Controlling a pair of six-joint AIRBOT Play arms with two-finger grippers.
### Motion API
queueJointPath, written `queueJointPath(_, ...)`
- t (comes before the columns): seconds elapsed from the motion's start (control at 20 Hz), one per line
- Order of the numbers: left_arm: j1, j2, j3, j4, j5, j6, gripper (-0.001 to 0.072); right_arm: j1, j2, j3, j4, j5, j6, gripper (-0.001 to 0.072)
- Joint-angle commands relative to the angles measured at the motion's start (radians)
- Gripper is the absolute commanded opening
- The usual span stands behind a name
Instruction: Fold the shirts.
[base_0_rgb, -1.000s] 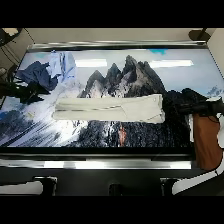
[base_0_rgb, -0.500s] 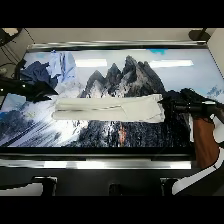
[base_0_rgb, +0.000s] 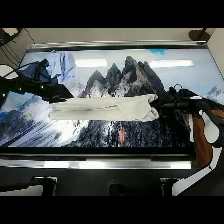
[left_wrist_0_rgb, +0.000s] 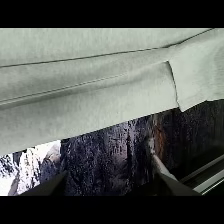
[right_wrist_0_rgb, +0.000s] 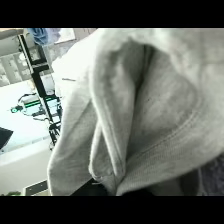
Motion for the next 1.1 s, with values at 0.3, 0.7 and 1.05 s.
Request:
queueJointPath(0.3,-0.343,-0.084,-0.236,-0.031,0.431,0.0,0.0041,0.018,0.358,0.001,-0.309,0.048,0.212,0.0046)
queueJointPath(0.7,-0.518,-0.311,-0.192,-0.534,0.662,0.077,0.0036,0.018,0.687,0.001,-0.322,0.184,0.358,0.0046)
queueJointPath(1.05,-0.69,-0.506,-0.004,-0.629,0.531,0.073,0.0037,0.018,0.884,0.001,-0.31,0.211,0.438,0.0046)
